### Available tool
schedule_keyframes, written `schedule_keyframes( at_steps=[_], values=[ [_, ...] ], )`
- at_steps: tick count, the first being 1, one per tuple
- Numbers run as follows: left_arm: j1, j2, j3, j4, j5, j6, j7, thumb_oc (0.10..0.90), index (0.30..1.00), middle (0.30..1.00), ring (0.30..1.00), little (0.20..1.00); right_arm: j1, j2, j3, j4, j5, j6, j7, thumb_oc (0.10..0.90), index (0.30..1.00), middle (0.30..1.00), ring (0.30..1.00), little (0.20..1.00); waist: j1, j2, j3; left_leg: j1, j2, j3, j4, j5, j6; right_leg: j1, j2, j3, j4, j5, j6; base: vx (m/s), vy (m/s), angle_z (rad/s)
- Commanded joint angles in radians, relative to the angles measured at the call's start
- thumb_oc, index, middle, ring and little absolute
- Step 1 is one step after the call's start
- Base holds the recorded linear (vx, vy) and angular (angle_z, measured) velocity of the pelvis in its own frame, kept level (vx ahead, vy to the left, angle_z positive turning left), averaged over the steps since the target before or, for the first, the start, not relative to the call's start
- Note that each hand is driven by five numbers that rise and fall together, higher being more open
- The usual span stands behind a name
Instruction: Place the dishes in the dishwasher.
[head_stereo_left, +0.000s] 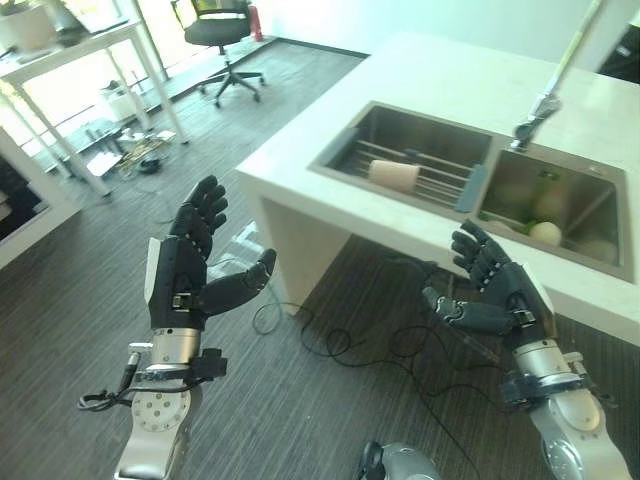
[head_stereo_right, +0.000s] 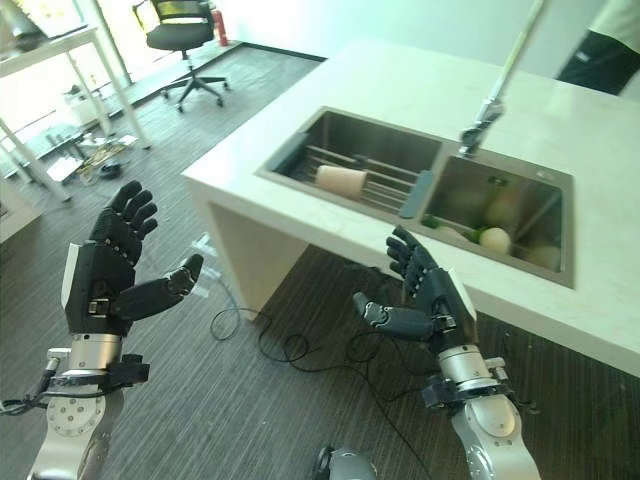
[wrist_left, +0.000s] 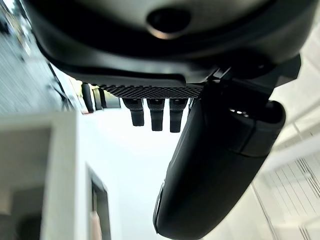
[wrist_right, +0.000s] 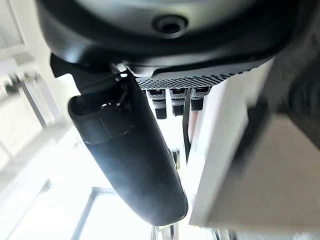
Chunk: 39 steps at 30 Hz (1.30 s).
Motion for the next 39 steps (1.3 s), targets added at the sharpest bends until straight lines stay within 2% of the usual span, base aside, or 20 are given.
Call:
schedule_keyframes(
  at_steps=[1, 3, 4, 5, 6, 8, 11, 14, 17, 23, 24, 25, 26, 27, 28, 30, 33, 34, 36, 39],
  values=[
    [-0.054, -0.006, 0.028, -0.080, -0.034, -0.142, 0.013, 0.800, 0.900, 0.900, 0.900, 0.900, -0.097, -0.009, -0.046, -0.092, 0.005, -0.119, 0.025, 0.800, 0.900, 0.900, 0.900, 0.900, 0.033, -0.003, -0.022, -0.033, -0.140, 0.011, -0.110, -0.006, 0.113, 0.070, -0.029, 0.027, -0.128, 0.028, 0.152, 0.23, 0.048, -0.90],
    [-0.036, -0.011, 0.046, -0.096, -0.050, -0.142, 0.005, 0.800, 0.900, 0.900, 0.900, 0.900, -0.121, -0.001, -0.040, -0.093, -0.004, -0.109, 0.032, 0.800, 0.900, 0.900, 0.900, 0.900, 0.040, 0.011, -0.016, -0.028, -0.145, -0.002, -0.268, 0.002, 0.119, 0.080, -0.003, 0.083, -0.128, 0.015, 0.164, 0.22, 0.115, -1.06],
    [-0.022, -0.008, 0.055, -0.112, -0.063, -0.141, -0.004, 0.800, 0.900, 0.900, 0.900, 0.900, -0.131, 0.008, -0.039, -0.100, -0.005, -0.110, 0.041, 0.800, 0.900, 0.900, 0.900, 0.900, 0.042, 0.041, -0.011, -0.119, -0.102, -0.045, -0.268, -0.039, 0.108, 0.087, 0.032, 0.117, -0.128, 0.001, 0.170, 0.16, 0.132, -0.93],
    [-0.020, -0.008, 0.058, -0.114, -0.068, -0.143, -0.007, 0.800, 0.900, 0.900, 0.900, 0.900, -0.131, 0.010, -0.040, -0.103, -0.006, -0.111, 0.042, 0.800, 0.900, 0.900, 0.900, 0.900, 0.044, 0.045, -0.012, -0.140, -0.096, -0.056, -0.268, -0.040, 0.107, 0.084, 0.037, 0.125, -0.128, 0.001, 0.171, 0.25, 0.186, -0.71],
    [-0.005, -0.005, 0.068, -0.124, -0.092, -0.148, -0.008, 0.800, 0.900, 0.900, 0.900, 0.900, -0.130, 0.008, -0.043, -0.116, -0.003, -0.109, 0.053, 0.800, 0.900, 0.900, 0.900, 0.900, 0.058, 0.065, -0.011, -0.218, -0.073, -0.143, -0.268, -0.034, 0.083, 0.104, 0.062, 0.157, -0.128, -0.024, 0.171, 0.21, 0.151, -0.81],
    [0.004, -0.010, 0.079, -0.128, -0.120, -0.157, -0.009, 0.800, 0.900, 0.900, 0.900, 0.900, -0.142, 0.001, -0.038, -0.123, -0.006, -0.106, 0.055, 0.800, 0.900, 0.900, 0.900, 0.900, 0.073, 0.076, -0.015, -0.277, -0.056, -0.215, -0.268, 0.011, 0.069, 0.121, 0.085, 0.189, -0.128, -0.047, 0.160, 0.25, 0.178, -1.28],
    [0.005, -0.018, 0.096, -0.128, -0.172, -0.159, -0.031, 0.800, 0.900, 0.900, 0.900, 0.900, -0.149, -0.021, -0.036, -0.123, -0.009, -0.111, 0.045, 0.800, 0.900, 0.900, 0.900, 0.900, 0.080, 0.075, -0.019, -0.282, -0.044, -0.203, -0.268, 0.008, 0.070, 0.152, 0.078, 0.192, -0.128, -0.072, 0.161, 0.21, 0.208, -0.93],
    [-0.022, -0.010, 0.105, -0.115, -0.196, -0.158, -0.049, 0.800, 0.900, 0.900, 0.900, 0.900, -0.124, -0.021, -0.069, -0.127, 0.007, -0.121, 0.060, 0.800, 0.900, 0.900, 0.900, 0.900, 0.063, 0.075, -0.031, -0.258, -0.034, -0.167, -0.268, -0.015, 0.081, 0.177, 0.045, 0.169, -0.128, -0.069, 0.181, 0.23, 0.280, -0.50],
    [-0.071, 0.012, 0.112, -0.116, -0.211, -0.111, -0.106, 0.800, 0.900, 0.900, 0.900, 0.900, -0.086, 0.001, -0.120, -0.151, 0.025, -0.087, 0.057, 0.800, 0.900, 0.900, 0.900, 0.900, 0.061, 0.071, -0.055, -0.231, -0.080, -0.163, -0.268, -0.056, 0.116, 0.217, 0.006, 0.144, -0.128, -0.057, 0.217, 0.38, 0.444, 0.00],
    [-0.093, 0.035, 0.125, -0.127, -0.181, -0.065, -0.191, 0.800, 0.900, 0.900, 0.900, 0.900, -0.096, 0.048, -0.126, -0.140, 0.000, -0.064, 0.037, 0.800, 0.900, 0.900, 0.900, 0.900, 0.073, 0.066, -0.072, -0.203, -0.149, -0.198, -0.268, -0.092, 0.175, 0.266, -0.003, 0.128, -0.128, 0.070, 0.263, 0.22, 0.263, 0.24],
    [-0.094, 0.040, 0.133, -0.131, -0.203, -0.060, -0.217, 0.800, 0.900, 0.900, 0.900, 0.900, -0.093, 0.058, -0.129, -0.145, -0.003, -0.055, 0.039, 0.800, 0.900, 0.900, 0.900, 0.900, 0.072, 0.072, -0.074, -0.190, -0.162, -0.205, -0.268, -0.101, 0.188, 0.265, 0.004, 0.121, -0.086, 0.117, 0.272, 0.26, 0.350, 0.13],
    [-0.096, 0.038, 0.139, -0.141, -0.224, -0.067, -0.243, 0.800, 0.900, 0.900, 0.900, 0.900, -0.086, 0.072, -0.124, -0.152, -0.012, -0.046, 0.049, 0.800, 0.900, 0.900, 0.900, 0.900, 0.069, 0.076, -0.072, -0.176, -0.182, -0.215, -0.268, -0.114, 0.202, 0.207, 0.002, 0.132, 0.047, 0.145, 0.277, 0.23, 0.349, 0.13],
    [-0.096, 0.035, 0.138, -0.151, -0.213, -0.069, -0.251, 0.800, 0.900, 0.900, 0.900, 0.900, -0.087, 0.084, -0.114, -0.149, -0.023, -0.042, 0.060, 0.800, 0.900, 0.900, 0.900, 0.900, 0.062, 0.082, -0.068, -0.160, -0.180, -0.213, -0.268, -0.122, 0.205, 0.160, 0.004, 0.135, 0.095, 0.149, 0.269, 0.13, 0.229, 0.08],
    [-0.096, 0.034, 0.138, -0.155, -0.209, -0.069, -0.254, 0.800, 0.900, 0.900, 0.900, 0.900, -0.088, 0.086, -0.109, -0.149, -0.029, -0.040, 0.065, 0.800, 0.900, 0.900, 0.900, 0.900, 0.061, 0.082, -0.067, -0.158, -0.180, -0.209, -0.268, -0.125, 0.206, 0.143, 0.002, 0.137, 0.107, 0.145, 0.266, 0.10, 0.047, 0.12],
    [-0.112, 0.046, 0.135, -0.172, -0.199, -0.063, -0.246, 0.800, 0.900, 0.900, 0.900, 0.900, -0.091, 0.075, -0.106, -0.146, -0.026, -0.044, 0.080, 0.800, 0.900, 0.900, 0.900, 0.900, 0.064, 0.075, -0.063, -0.156, -0.176, -0.202, -0.268, -0.125, 0.195, 0.128, 0.015, 0.109, -0.017, 0.120, 0.248, 0.07, -0.042, 0.06],
    [-0.126, 0.049, 0.133, -0.176, -0.208, -0.045, -0.247, 0.800, 0.900, 0.900, 0.900, 0.900, -0.095, 0.062, -0.113, -0.139, -0.013, -0.053, 0.082, 0.800, 0.900, 0.900, 0.900, 0.900, 0.059, 0.069, -0.050, -0.148, -0.169, -0.205, -0.268, -0.129, 0.185, 0.120, 0.012, 0.104, -0.128, 0.119, 0.237, 0.04, -0.123, -0.12],
    [-0.137, 0.060, 0.118, -0.183, -0.149, -0.005, -0.265, 0.800, 0.900, 0.900, 0.900, 0.900, -0.107, 0.035, -0.130, -0.125, 0.021, -0.052, 0.089, 0.800, 0.900, 0.900, 0.900, 0.900, 0.044, 0.048, -0.036, -0.138, -0.167, -0.202, -0.268, -0.150, 0.176, 0.031, -0.029, 0.149, -0.128, 0.100, 0.247, 0.00, -0.208, -0.06],
    [-0.135, 0.061, 0.117, -0.181, -0.138, -0.007, -0.269, 0.800, 0.900, 0.900, 0.900, 0.900, -0.108, 0.034, -0.131, -0.122, 0.021, -0.052, 0.094, 0.800, 0.900, 0.900, 0.900, 0.900, 0.042, 0.047, -0.036, -0.135, -0.167, -0.201, -0.268, -0.151, 0.175, 0.031, -0.031, 0.151, -0.128, 0.101, 0.247, 0.06, -0.243, 0.19],
    [-0.128, 0.084, 0.097, -0.192, -0.058, 0.024, -0.299, 0.800, 0.900, 0.900, 0.900, 0.900, -0.120, 0.011, -0.123, -0.128, 0.022, -0.031, 0.086, 0.800, 0.900, 0.900, 0.900, 0.900, 0.049, 0.046, -0.043, -0.128, -0.157, -0.190, -0.268, -0.153, 0.166, 0.043, -0.027, 0.143, -0.128, 0.055, 0.237, 0.04, -0.223, 0.17],
    [-0.153, 0.159, 0.095, -0.183, -0.031, 0.102, -0.339, 0.800, 0.900, 0.900, 0.900, 0.900, -0.153, -0.014, -0.101, -0.121, 0.022, 0.000, 0.050, 0.800, 0.900, 0.900, 0.900, 0.900, 0.051, 0.054, -0.059, -0.125, -0.147, -0.177, -0.268, -0.154, 0.157, 0.053, -0.025, 0.138, -0.128, 0.033, 0.232, 0.02, -0.179, 0.00]
  ],
)
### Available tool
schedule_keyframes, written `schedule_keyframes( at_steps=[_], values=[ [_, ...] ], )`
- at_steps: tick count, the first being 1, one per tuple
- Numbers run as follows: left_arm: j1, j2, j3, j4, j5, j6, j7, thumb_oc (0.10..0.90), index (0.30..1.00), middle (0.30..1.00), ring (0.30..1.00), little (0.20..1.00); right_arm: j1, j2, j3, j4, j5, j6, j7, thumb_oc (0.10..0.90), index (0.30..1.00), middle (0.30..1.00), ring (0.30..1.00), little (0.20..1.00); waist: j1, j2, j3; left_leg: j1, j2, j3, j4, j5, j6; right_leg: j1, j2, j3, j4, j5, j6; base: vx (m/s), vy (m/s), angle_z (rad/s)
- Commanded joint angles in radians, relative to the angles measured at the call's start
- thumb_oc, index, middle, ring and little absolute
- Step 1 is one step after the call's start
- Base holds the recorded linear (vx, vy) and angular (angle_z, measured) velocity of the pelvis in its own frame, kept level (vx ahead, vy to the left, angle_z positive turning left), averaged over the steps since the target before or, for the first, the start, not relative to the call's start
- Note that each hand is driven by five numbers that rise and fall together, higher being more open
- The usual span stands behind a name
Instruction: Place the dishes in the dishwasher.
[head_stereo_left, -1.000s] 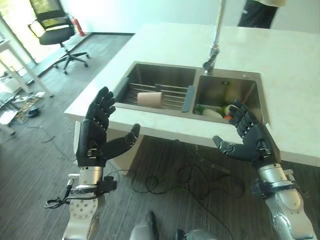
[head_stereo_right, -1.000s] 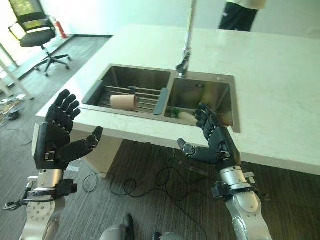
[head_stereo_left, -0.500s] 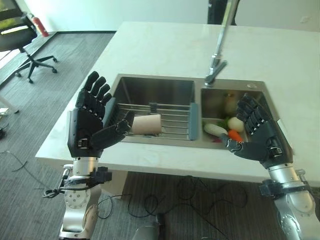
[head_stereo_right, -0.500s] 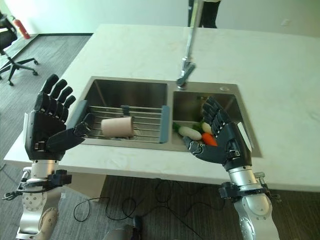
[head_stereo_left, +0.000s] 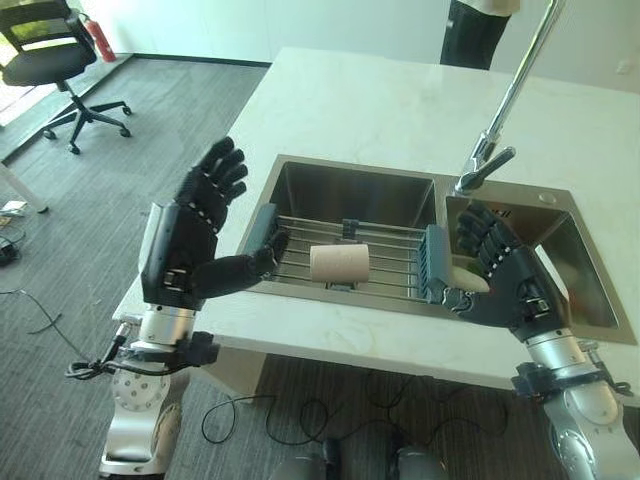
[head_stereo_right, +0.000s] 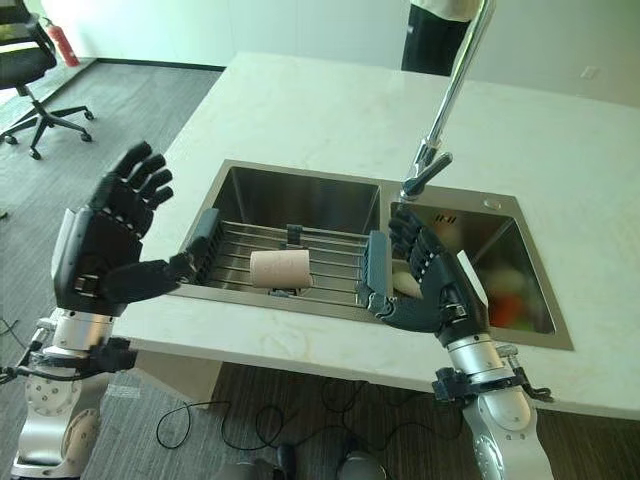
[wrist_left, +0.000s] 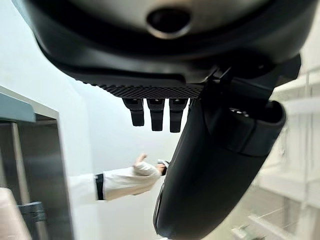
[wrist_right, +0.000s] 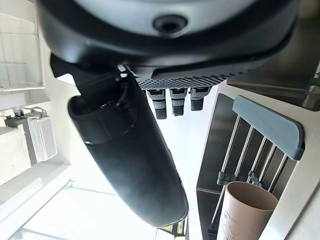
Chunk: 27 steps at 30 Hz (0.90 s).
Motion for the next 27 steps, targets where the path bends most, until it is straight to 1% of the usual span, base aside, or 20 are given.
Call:
schedule_keyframes(
  at_steps=[1, 3, 5, 8, 11, 13, 17, 19, 20, 22, 23, 27],
  values=[
    [-0.101, 0.083, 0.005, -0.096, 0.047, 0.013, -0.068, 0.800, 0.900, 0.900, 0.900, 0.900, -0.122, -0.033, -0.034, -0.047, 0.045, -0.056, -0.047, 0.800, 0.900, 0.900, 0.900, 0.900, -0.017, 0.008, -0.065, 0.033, 0.140, -0.031, 0.054, -0.127, -0.091, 0.059, 0.030, -0.026, -0.013, -0.039, 0.038, 0.01, -0.111, -0.15],
    [-0.116, 0.159, 0.016, -0.076, 0.049, 0.059, -0.083, 0.800, 0.900, 0.900, 0.900, 0.900, -0.133, -0.042, -0.016, -0.048, 0.033, -0.038, -0.040, 0.800, 0.900, 0.900, 0.900, 0.900, -0.027, 0.027, -0.078, 0.038, 0.151, -0.014, 0.054, -0.126, -0.101, 0.055, 0.030, -0.018, -0.013, -0.049, 0.037, 0.00, -0.090, -0.12],
    [-0.126, 0.193, 0.019, -0.058, 0.056, 0.078, -0.079, 0.800, 0.900, 0.900, 0.900, 0.900, -0.143, -0.045, -0.003, -0.040, 0.026, -0.038, -0.028, 0.800, 0.900, 0.900, 0.900, 0.900, -0.033, 0.037, -0.082, 0.041, 0.159, -0.001, 0.054, -0.126, -0.105, 0.051, 0.029, -0.012, -0.013, -0.050, 0.037, -0.01, -0.052, -0.22],
    [-0.174, 0.257, -0.001, 0.011, 0.062, 0.139, -0.094, 0.800, 0.900, 0.900, 0.900, 0.900, -0.167, -0.069, 0.018, -0.020, 0.016, -0.023, -0.005, 0.800, 0.900, 0.900, 0.900, 0.900, -0.055, 0.061, -0.092, 0.050, 0.165, 0.012, 0.054, -0.124, -0.111, 0.055, 0.038, 0.001, -0.013, -0.049, 0.036, 0.00, -0.046, -0.19],
    [-0.221, 0.301, -0.024, 0.082, 0.058, 0.149, -0.103, 0.800, 0.900, 0.900, 0.900, 0.900, -0.180, -0.087, 0.023, -0.010, 0.016, -0.024, 0.009, 0.800, 0.900, 0.900, 0.900, 0.900, -0.071, 0.072, -0.095, 0.055, 0.167, 0.020, 0.054, -0.124, -0.114, 0.056, 0.040, 0.006, -0.013, -0.051, 0.035, 0.01, -0.008, -0.09],
    [-0.250, 0.319, -0.038, 0.123, 0.052, 0.178, -0.112, 0.800, 0.900, 0.900, 0.900, 0.900, -0.190, -0.097, 0.028, -0.006, 0.017, -0.008, 0.010, 0.800, 0.900, 0.900, 0.900, 0.900, -0.080, 0.080, -0.100, 0.061, 0.169, 0.028, 0.054, -0.125, -0.117, 0.060, 0.041, 0.012, -0.013, -0.055, 0.034, 0.02, 0.018, -0.11],
    [-0.295, 0.348, -0.067, 0.208, 0.045, 0.206, -0.132, 0.800, 0.900, 0.900, 0.900, 0.900, -0.190, -0.110, 0.027, 0.002, 0.010, -0.003, 0.034, 0.800, 0.900, 0.900, 0.900, 0.900, -0.099, 0.091, -0.106, 0.066, 0.170, 0.037, 0.054, -0.125, -0.120, 0.063, 0.044, 0.022, -0.013, -0.057, 0.035, 0.02, 0.033, -0.04],
    [-0.314, 0.359, -0.078, 0.256, 0.052, 0.207, -0.137, 0.800, 0.900, 0.900, 0.900, 0.900, -0.193, -0.120, 0.026, 0.005, 0.005, 0.003, 0.038, 0.800, 0.900, 0.900, 0.900, 0.900, -0.107, 0.095, -0.108, 0.069, 0.171, 0.041, 0.054, -0.126, -0.121, 0.065, 0.045, 0.027, -0.013, -0.058, 0.035, 0.02, 0.057, -0.06],
    [-0.330, 0.365, -0.086, 0.290, 0.055, 0.222, -0.144, 0.800, 0.900, 0.900, 0.900, 0.900, -0.197, -0.128, 0.022, 0.008, 0.009, 0.011, 0.049, 0.800, 0.900, 0.900, 0.900, 0.900, -0.114, 0.097, -0.109, 0.071, 0.171, 0.044, 0.054, -0.127, -0.122, 0.066, 0.048, 0.032, -0.013, -0.059, 0.034, 0.02, 0.063, -0.04],
    [-0.339, 0.371, -0.095, 0.325, 0.057, 0.223, -0.150, 0.800, 0.900, 0.900, 0.900, 0.900, -0.199, -0.134, 0.017, 0.011, 0.008, 0.014, 0.061, 0.800, 0.900, 0.900, 0.900, 0.900, -0.119, 0.098, -0.109, 0.074, 0.172, 0.047, 0.054, -0.127, -0.122, 0.067, 0.050, 0.035, -0.013, -0.061, 0.033, 0.01, 0.053, -0.02],
    [-0.348, 0.375, -0.100, 0.369, 0.054, 0.223, -0.162, 0.800, 0.900, 0.900, 0.900, 0.900, -0.201, -0.146, 0.012, 0.017, 0.009, 0.011, 0.073, 0.800, 0.900, 0.900, 0.900, 0.900, -0.124, 0.099, -0.110, 0.076, 0.173, 0.051, 0.054, -0.127, -0.123, 0.068, 0.051, 0.039, -0.013, -0.063, 0.033, 0.00, 0.049, -0.02],
    [-0.362, 0.361, -0.123, 0.447, 0.058, 0.226, -0.189, 0.800, 0.900, 0.900, 0.900, 0.900, -0.206, -0.162, 0.004, 0.033, 0.012, 0.013, 0.086, 0.800, 0.900, 0.900, 0.900, 0.900, -0.131, 0.097, -0.113, 0.080, 0.174, 0.059, 0.054, -0.127, -0.124, 0.070, 0.052, 0.045, -0.013, -0.066, 0.033, 0.00, 0.031, -0.04]
  ],
)
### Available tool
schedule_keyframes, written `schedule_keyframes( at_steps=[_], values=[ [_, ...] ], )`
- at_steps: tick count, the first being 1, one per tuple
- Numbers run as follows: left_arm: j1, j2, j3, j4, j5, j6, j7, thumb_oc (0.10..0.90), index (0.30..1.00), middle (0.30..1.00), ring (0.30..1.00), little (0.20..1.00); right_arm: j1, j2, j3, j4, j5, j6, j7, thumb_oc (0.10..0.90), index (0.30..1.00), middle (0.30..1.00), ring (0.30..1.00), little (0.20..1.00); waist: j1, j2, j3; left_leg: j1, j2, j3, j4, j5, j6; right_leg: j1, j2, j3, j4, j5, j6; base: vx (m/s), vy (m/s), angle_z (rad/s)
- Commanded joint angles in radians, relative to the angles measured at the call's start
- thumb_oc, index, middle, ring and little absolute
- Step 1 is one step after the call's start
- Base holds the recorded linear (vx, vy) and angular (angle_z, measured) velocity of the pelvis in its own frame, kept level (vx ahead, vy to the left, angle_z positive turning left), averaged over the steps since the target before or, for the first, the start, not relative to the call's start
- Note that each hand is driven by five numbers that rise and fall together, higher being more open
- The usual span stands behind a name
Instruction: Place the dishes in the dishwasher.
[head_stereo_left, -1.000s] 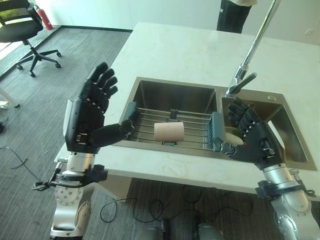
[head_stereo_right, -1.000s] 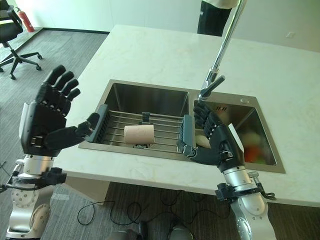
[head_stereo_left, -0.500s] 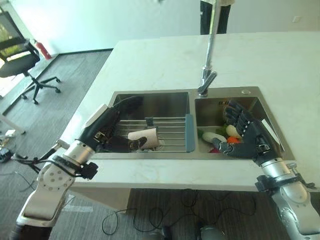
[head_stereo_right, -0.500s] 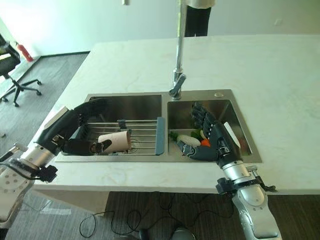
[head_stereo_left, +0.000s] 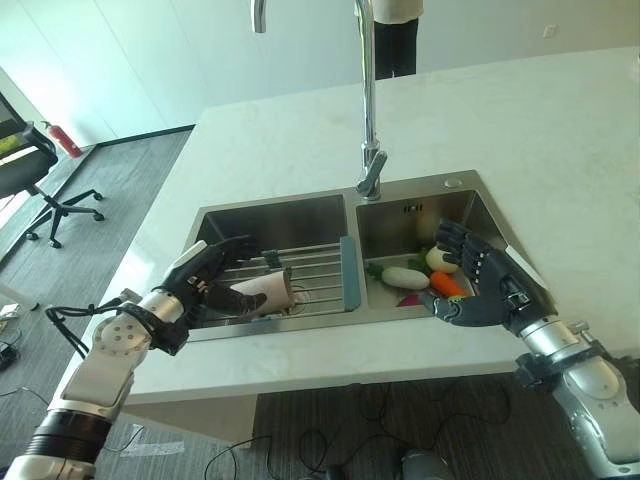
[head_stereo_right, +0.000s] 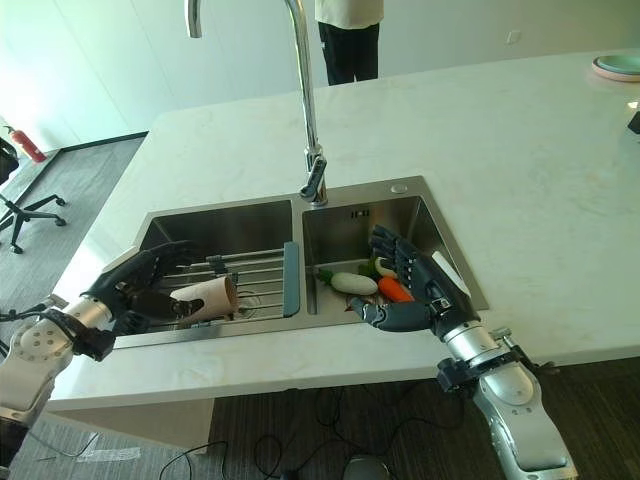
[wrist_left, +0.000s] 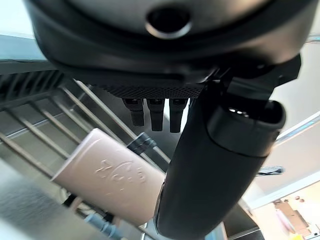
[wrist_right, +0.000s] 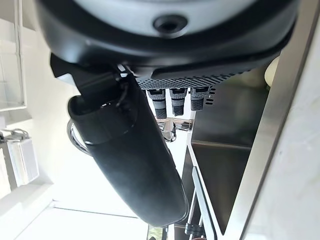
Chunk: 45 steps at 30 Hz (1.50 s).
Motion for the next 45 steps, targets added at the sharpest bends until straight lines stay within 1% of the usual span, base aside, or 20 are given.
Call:
schedule_keyframes(
  at_steps=[1, 5, 9, 12, 15, 23, 28, 30, 32, 35, 36, 38, 39, 42, 45],
  values=[
    [-0.137, 0.046, 0.037, -0.007, -0.003, -0.069, -0.006, 0.800, 0.900, 0.900, 0.900, 0.900, -0.142, -0.020, -0.045, -0.044, 0.013, -0.090, 0.017, 0.800, 0.900, 0.900, 0.900, 0.900, -0.008, -0.005, -0.047, 0.030, 0.086, -0.006, 0.081, -0.126, -0.071, 0.106, -0.026, 0.011, -0.090, -0.055, 0.131, -0.01, 0.030, -0.03],
    [-0.120, 0.050, 0.035, 0.014, 0.036, -0.067, -0.013, 0.800, 0.900, 0.900, 0.900, 0.900, -0.135, -0.024, -0.056, -0.045, 0.015, -0.088, 0.028, 0.800, 0.900, 0.900, 0.900, 0.900, -0.012, -0.006, -0.045, 0.034, 0.083, -0.007, 0.081, -0.130, -0.068, 0.108, -0.023, 0.020, -0.090, -0.058, 0.131, 0.00, 0.014, -0.05],
    [-0.125, 0.078, 0.033, 0.057, 0.050, -0.063, -0.030, 0.800, 0.900, 0.900, 0.900, 0.900, -0.133, -0.034, -0.060, -0.041, 0.013, -0.086, 0.037, 0.800, 0.900, 0.900, 0.900, 0.900, -0.016, -0.002, -0.046, 0.037, 0.084, -0.001, 0.081, -0.133, -0.067, 0.110, -0.024, 0.021, -0.090, -0.059, 0.134, 0.00, 0.000, 0.00],
    [-0.134, 0.087, 0.029, 0.092, 0.067, -0.072, -0.036, 0.800, 0.900, 0.900, 0.900, 0.900, -0.132, -0.032, -0.059, -0.040, 0.008, -0.086, 0.046, 0.800, 0.900, 0.900, 0.900, 0.900, -0.020, 0.001, -0.047, 0.038, 0.086, 0.005, 0.081, -0.134, -0.067, 0.110, -0.023, 0.021, -0.090, -0.060, 0.136, 0.00, 0.000, 0.00],
    [-0.143, 0.105, 0.025, 0.109, 0.103, -0.062, -0.030, 0.800, 0.900, 0.900, 0.900, 0.900, -0.129, -0.041, -0.063, -0.046, 0.008, -0.077, 0.055, 0.800, 0.900, 0.900, 0.900, 0.900, -0.023, 0.002, -0.050, 0.039, 0.089, 0.015, 0.081, -0.135, -0.067, 0.110, -0.024, 0.017, -0.090, -0.061, 0.137, -0.02, 0.013, -0.11],
    [-0.170, 0.117, 0.011, 0.140, 0.155, -0.051, -0.016, 0.800, 0.900, 0.900, 0.900, 0.900, -0.132, -0.042, -0.061, -0.048, 0.010, -0.067, 0.069, 0.800, 0.900, 0.900, 0.900, 0.900, -0.029, 0.001, -0.051, 0.040, 0.092, 0.024, 0.081, -0.135, -0.066, 0.109, -0.022, 0.021, -0.090, -0.060, 0.140, 0.00, 0.002, -0.01],
    [-0.208, 0.129, -0.018, 0.164, 0.204, -0.041, -0.018, 0.800, 0.900, 0.900, 0.900, 0.900, -0.143, -0.055, -0.056, -0.053, 0.019, -0.057, 0.076, 0.800, 0.900, 0.900, 0.900, 0.900, -0.033, -0.003, -0.052, 0.041, 0.094, 0.029, 0.081, -0.135, -0.065, 0.110, -0.019, 0.024, -0.090, -0.061, 0.140, 0.00, 0.000, 0.00],
    [-0.234, 0.127, -0.041, 0.168, 0.238, -0.023, -0.028, 0.800, 0.900, 0.900, 0.900, 0.900, -0.148, -0.053, -0.048, -0.050, 0.015, -0.057, 0.073, 0.800, 0.900, 0.900, 0.900, 0.900, -0.035, -0.004, -0.052, 0.040, 0.094, 0.031, 0.081, -0.135, -0.064, 0.110, -0.018, 0.026, -0.090, -0.062, 0.141, 0.00, 0.000, 0.00],
    [-0.253, 0.132, -0.061, 0.172, 0.257, -0.004, -0.050, 0.800, 0.900, 0.900, 0.900, 0.900, -0.150, -0.054, -0.046, -0.047, 0.015, -0.054, 0.074, 0.800, 0.900, 0.900, 0.900, 0.900, -0.037, -0.004, -0.053, 0.042, 0.094, 0.033, 0.081, -0.136, -0.063, 0.110, -0.018, 0.027, -0.090, -0.062, 0.142, 0.00, 0.003, -0.02],
    [-0.286, 0.139, -0.101, 0.191, 0.275, 0.046, -0.117, 0.800, 0.900, 0.900, 0.900, 0.900, -0.153, -0.064, -0.043, -0.044, 0.017, -0.046, 0.085, 0.800, 0.900, 0.900, 0.900, 0.900, -0.043, -0.003, -0.054, 0.044, 0.094, 0.037, 0.081, -0.137, -0.061, 0.111, -0.017, 0.032, -0.090, -0.061, 0.144, 0.01, 0.013, -0.08],
    [-0.306, 0.142, -0.131, 0.226, 0.279, 0.073, -0.184, 0.800, 0.900, 0.900, 0.900, 0.900, -0.154, -0.071, -0.042, -0.046, 0.019, -0.036, 0.100, 0.800, 0.900, 0.900, 0.900, 0.900, -0.051, -0.001, -0.054, 0.046, 0.095, 0.041, 0.081, -0.137, -0.060, 0.111, -0.014, 0.042, -0.090, -0.060, 0.146, 0.02, 0.024, -0.06],
    [-0.315, 0.140, -0.142, 0.234, 0.280, 0.087, -0.210, 0.800, 0.900, 0.900, 0.900, 0.900, -0.155, -0.073, -0.042, -0.047, 0.018, -0.031, 0.103, 0.800, 0.900, 0.900, 0.900, 0.900, -0.054, 0.000, -0.053, 0.047, 0.095, 0.042, 0.081, -0.137, -0.059, 0.112, -0.013, 0.045, -0.090, -0.060, 0.146, 0.01, 0.010, -0.02],
    [-0.332, 0.138, -0.164, 0.248, 0.296, 0.113, -0.266, 0.800, 0.900, 0.900, 0.900, 0.900, -0.156, -0.078, -0.042, -0.047, 0.018, -0.025, 0.109, 0.800, 0.900, 0.900, 0.900, 0.900, -0.059, 0.001, -0.052, 0.049, 0.094, 0.044, 0.081, -0.139, -0.057, 0.112, -0.012, 0.049, -0.090, -0.060, 0.148, 0.00, 0.000, 0.00],
    [-0.337, 0.132, -0.179, 0.262, 0.314, 0.138, -0.316, 0.800, 0.900, 0.900, 0.900, 0.900, -0.156, -0.081, -0.038, -0.044, 0.017, -0.021, 0.113, 0.800, 0.900, 0.900, 0.900, 0.900, -0.061, 0.000, -0.051, 0.051, 0.094, 0.047, 0.081, -0.139, -0.056, 0.112, -0.012, 0.053, -0.090, -0.059, 0.149, 0.00, 0.002, -0.02],
    [-0.334, 0.125, -0.192, 0.279, 0.366, 0.159, -0.370, 0.800, 0.900, 0.900, 0.900, 0.900, -0.156, -0.081, -0.035, -0.044, 0.013, -0.018, 0.116, 0.800, 0.900, 0.900, 0.900, 0.900, -0.063, 0.000, -0.051, 0.054, 0.095, 0.050, 0.081, -0.141, -0.055, 0.114, -0.012, 0.055, -0.090, -0.059, 0.151, 0.00, -0.001, -0.02]
  ],
)
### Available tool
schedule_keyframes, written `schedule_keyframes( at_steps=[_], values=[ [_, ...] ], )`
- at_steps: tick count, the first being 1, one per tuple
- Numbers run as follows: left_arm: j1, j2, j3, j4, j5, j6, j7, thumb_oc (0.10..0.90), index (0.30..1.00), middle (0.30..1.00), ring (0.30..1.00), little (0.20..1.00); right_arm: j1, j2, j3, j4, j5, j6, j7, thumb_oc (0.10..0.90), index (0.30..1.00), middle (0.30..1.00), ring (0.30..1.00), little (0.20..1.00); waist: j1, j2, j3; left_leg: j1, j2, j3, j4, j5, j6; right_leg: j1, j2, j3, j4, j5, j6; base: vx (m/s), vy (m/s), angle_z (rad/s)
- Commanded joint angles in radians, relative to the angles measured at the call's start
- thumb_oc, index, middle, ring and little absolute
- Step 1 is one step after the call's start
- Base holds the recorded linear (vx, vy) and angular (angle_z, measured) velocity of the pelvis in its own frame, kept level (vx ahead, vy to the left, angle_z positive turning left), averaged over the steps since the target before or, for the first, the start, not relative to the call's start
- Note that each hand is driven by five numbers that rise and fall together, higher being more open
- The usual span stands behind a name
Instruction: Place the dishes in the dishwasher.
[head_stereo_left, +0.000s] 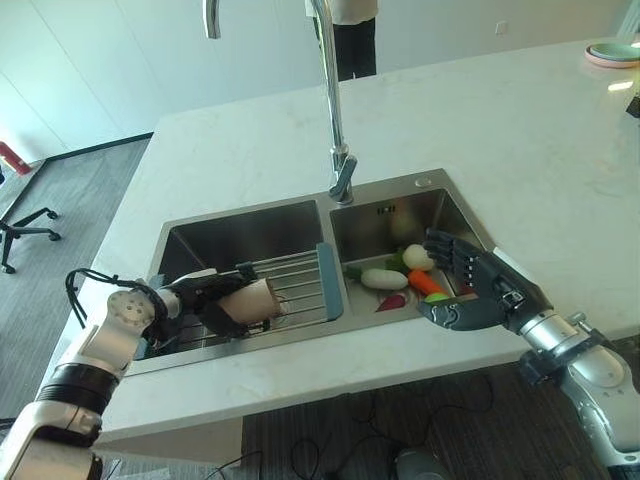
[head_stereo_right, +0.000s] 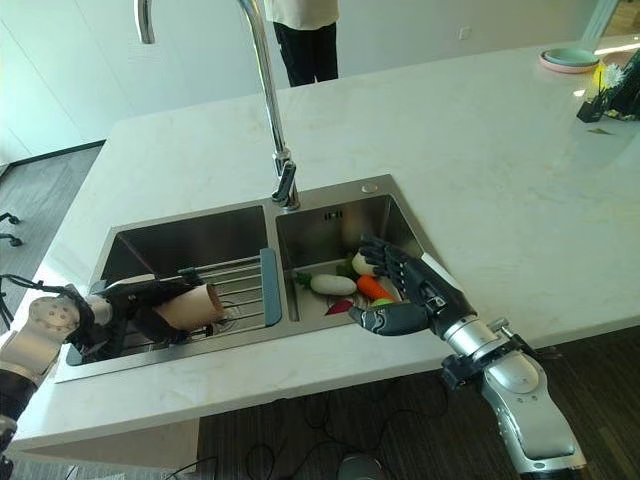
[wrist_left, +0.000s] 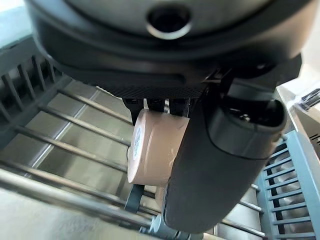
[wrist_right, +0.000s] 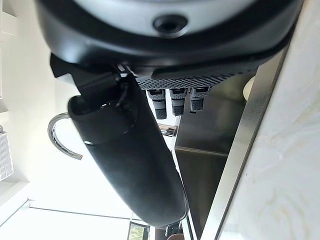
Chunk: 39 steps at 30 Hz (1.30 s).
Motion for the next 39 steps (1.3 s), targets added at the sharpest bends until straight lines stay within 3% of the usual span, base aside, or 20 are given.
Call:
schedule_keyframes(
  at_steps=[1, 3, 4, 5, 6, 8, 13, 14, 17, 20, 21, 27, 28, 30, 32, 34, 36, 38, 39],
  values=[
    [-0.065, 0.075, -0.010, 0.006, 0.096, 0.015, -0.068, 0.800, 0.900, 0.900, 0.900, 0.900, -0.109, -0.039, -0.036, -0.082, 0.019, -0.070, -0.001, 0.800, 0.900, 0.900, 0.900, 0.900, -0.006, 0.008, -0.056, 0.001, 0.080, 0.004, 0.112, -0.128, -0.053, 0.075, -0.039, 0.019, -0.035, -0.077, 0.153, 0.00, 0.000, 0.00],
    [-0.058, 0.073, -0.017, 0.021, 0.150, 0.013, -0.081, 0.800, 0.900, 0.900, 0.900, 0.900, -0.108, -0.036, -0.035, -0.083, 0.015, -0.067, -0.002, 0.800, 0.900, 0.900, 0.900, 0.900, -0.006, 0.008, -0.056, 0.002, 0.080, 0.005, 0.112, -0.128, -0.052, 0.075, -0.038, 0.020, -0.035, -0.077, 0.153, 0.00, 0.000, 0.00],
    [-0.058, 0.075, -0.024, 0.029, 0.164, 0.015, -0.085, 0.728, 0.792, 0.792, 0.792, 0.792, -0.109, -0.035, -0.033, -0.082, 0.014, -0.067, -0.002, 0.800, 0.900, 0.900, 0.900, 0.900, -0.007, 0.008, -0.056, 0.002, 0.080, 0.006, 0.112, -0.129, -0.052, 0.075, -0.038, 0.020, -0.035, -0.077, 0.154, 0.00, 0.000, 0.00],
    [-0.057, 0.072, -0.025, 0.039, 0.178, 0.007, -0.069, 0.530, 0.495, 0.495, 0.495, 0.495, -0.114, -0.034, -0.029, -0.081, 0.014, -0.064, -0.006, 0.800, 0.900, 0.900, 0.900, 0.900, -0.006, 0.008, -0.056, 0.002, 0.080, 0.006, 0.112, -0.129, -0.051, 0.075, -0.039, 0.019, -0.035, -0.077, 0.154, 0.00, 0.000, 0.00],
    [-0.061, 0.073, -0.023, 0.045, 0.175, -0.008, -0.047, 0.400, 0.300, 0.300, 0.300, 0.300, -0.115, -0.036, -0.029, -0.083, 0.019, -0.062, -0.008, 0.800, 0.900, 0.900, 0.900, 0.900, -0.007, 0.007, -0.055, 0.003, 0.079, 0.007, 0.112, -0.129, -0.051, 0.075, -0.038, 0.020, -0.035, -0.077, 0.154, 0.00, 0.000, 0.00],
    [-0.068, 0.072, -0.017, 0.054, 0.169, -0.005, -0.023, 0.400, 0.300, 0.300, 0.300, 0.300, -0.110, -0.036, -0.033, -0.082, 0.022, -0.063, -0.004, 0.800, 0.900, 0.900, 0.900, 0.900, -0.008, 0.005, -0.056, 0.003, 0.080, 0.011, 0.112, -0.129, -0.051, 0.075, -0.039, 0.020, -0.035, -0.077, 0.155, 0.00, 0.000, 0.00],
    [-0.060, 0.079, 0.023, 0.017, 0.098, -0.069, 0.126, 0.400, 0.300, 0.300, 0.300, 0.300, -0.091, -0.023, -0.047, -0.080, 0.019, -0.064, 0.003, 0.800, 0.900, 0.900, 0.900, 0.900, -0.001, 0.001, -0.059, 0.002, 0.081, 0.013, 0.112, -0.129, -0.051, 0.076, -0.041, 0.012, -0.035, -0.076, 0.155, 0.00, -0.010, -0.03],
    [-0.041, 0.086, 0.062, -0.025, 0.052, -0.110, 0.217, 0.400, 0.300, 0.300, 0.300, 0.300, -0.078, -0.017, -0.058, -0.073, 0.020, -0.074, 0.006, 0.800, 0.900, 0.900, 0.900, 0.900, 0.007, -0.004, -0.061, 0.000, 0.079, 0.006, 0.112, -0.129, -0.052, 0.079, -0.043, 0.008, -0.035, -0.076, 0.155, 0.00, 0.000, 0.00],
    [-0.017, 0.082, 0.103, -0.042, 0.016, -0.156, 0.300, 0.400, 0.300, 0.300, 0.300, 0.300, -0.072, -0.003, -0.061, -0.072, 0.012, -0.081, 0.004, 0.800, 0.900, 0.900, 0.900, 0.900, 0.014, -0.006, -0.061, -0.002, 0.079, 0.001, 0.112, -0.128, -0.052, 0.080, -0.045, 0.004, -0.035, -0.077, 0.153, 0.01, -0.014, 0.01],
    [0.069, 0.064, 0.216, -0.131, -0.007, -0.231, 0.442, 0.400, 0.300, 0.300, 0.300, 0.300, -0.046, 0.024, -0.083, -0.075, 0.003, -0.093, 0.003, 0.800, 0.900, 0.900, 0.900, 0.900, 0.031, -0.016, -0.063, -0.006, 0.080, -0.009, 0.112, -0.128, -0.053, 0.083, -0.049, -0.006, -0.035, -0.080, 0.150, 0.03, -0.052, 0.06],
    [0.102, 0.060, 0.266, -0.167, -0.023, -0.291, 0.531, 0.400, 0.300, 0.300, 0.300, 0.300, -0.042, 0.027, -0.086, -0.073, 0.004, -0.097, -0.005, 0.800, 0.900, 0.900, 0.900, 0.900, 0.041, -0.021, -0.063, -0.009, 0.082, -0.014, 0.112, -0.126, -0.055, 0.085, -0.052, -0.014, -0.035, -0.082, 0.148, 0.03, -0.069, 0.07],
    [0.232, -0.003, 0.461, -0.365, -0.066, -0.391, 0.730, 0.400, 0.300, 0.300, 0.300, 0.300, -0.022, 0.069, -0.113, -0.096, -0.009, -0.098, -0.021, 0.800, 0.900, 0.900, 0.900, 0.900, 0.075, -0.039, -0.064, -0.010, 0.085, -0.034, 0.112, -0.125, -0.060, 0.096, -0.055, -0.037, -0.035, -0.093, 0.136, 0.04, -0.096, 0.17],
    [0.334, -0.076, 0.582, -0.531, -0.132, -0.505, 0.857, 0.400, 0.300, 0.300, 0.300, 0.300, 0.005, 0.102, -0.148, -0.127, 0.007, -0.120, -0.043, 0.800, 0.900, 0.900, 0.900, 0.900, 0.102, -0.052, -0.065, -0.010, 0.086, -0.055, 0.112, -0.123, -0.065, 0.101, -0.054, -0.049, -0.035, -0.102, 0.128, 0.10, -0.240, 0.26],
    [0.409, -0.153, 0.657, -0.640, -0.169, -0.581, 0.926, 0.400, 0.300, 0.300, 0.300, 0.300, 0.022, 0.135, -0.169, -0.148, 0.026, -0.145, -0.057, 0.800, 0.900, 0.900, 0.900, 0.900, 0.127, -0.061, -0.065, -0.009, 0.088, -0.070, 0.112, -0.115, -0.073, 0.104, -0.051, -0.055, -0.035, -0.108, 0.119, 0.10, -0.250, 0.26],
    [0.541, -0.353, 0.741, -0.816, -0.206, -0.694, 0.957, 0.400, 0.300, 0.300, 0.300, 0.300, 0.059, 0.208, -0.180, -0.231, 0.027, -0.192, -0.107, 0.800, 0.900, 0.900, 0.900, 0.900, 0.183, -0.084, -0.047, -0.020, 0.095, -0.093, 0.112, -0.056, -0.110, 0.112, -0.050, -0.078, -0.035, -0.114, 0.095, 0.07, -0.334, 0.35],
    [0.614, -0.463, 0.747, -0.895, -0.238, -0.739, 0.963, 0.400, 0.300, 0.300, 0.300, 0.300, 0.081, 0.240, -0.184, -0.277, 0.024, -0.242, -0.139, 0.800, 0.900, 0.900, 0.900, 0.900, 0.229, -0.093, -0.015, -0.073, 0.111, -0.121, 0.112, -0.012, -0.125, 0.122, -0.052, -0.111, -0.035, -0.116, 0.084, -0.08, -0.237, 0.56],
    [0.629, -0.484, 0.742, -0.915, -0.241, -0.756, 0.964, 0.400, 0.300, 0.300, 0.300, 0.300, 0.082, 0.237, -0.184, -0.284, 0.018, -0.261, -0.155, 0.800, 0.900, 0.900, 0.900, 0.900, 0.239, -0.090, -0.006, -0.102, 0.118, -0.118, 0.112, -0.007, -0.126, 0.119, -0.055, -0.128, -0.035, -0.119, 0.083, -0.18, -0.071, 0.74],
    [0.595, -0.484, 0.705, -0.907, -0.295, -0.781, 0.954, 0.400, 0.300, 0.300, 0.300, 0.300, 0.069, 0.200, -0.193, -0.265, 0.030, -0.292, -0.205, 0.800, 0.900, 0.900, 0.900, 0.900, 0.219, -0.109, 0.000, -0.047, 0.121, 0.035, 0.112, -0.007, -0.102, 0.109, -0.101, -0.210, -0.035, -0.113, 0.082, -0.24, -0.008, 1.09],
    [0.580, -0.483, 0.695, -0.900, -0.303, -0.786, 0.952, 0.400, 0.300, 0.300, 0.300, 0.300, 0.065, 0.194, -0.197, -0.258, 0.028, -0.301, -0.217, 0.800, 0.900, 0.900, 0.900, 0.900, 0.211, -0.116, 0.002, -0.023, 0.115, 0.072, 0.112, 0.002, -0.096, 0.109, -0.115, -0.228, -0.035, -0.108, 0.082, -0.19, 0.036, 1.51]
  ],
)
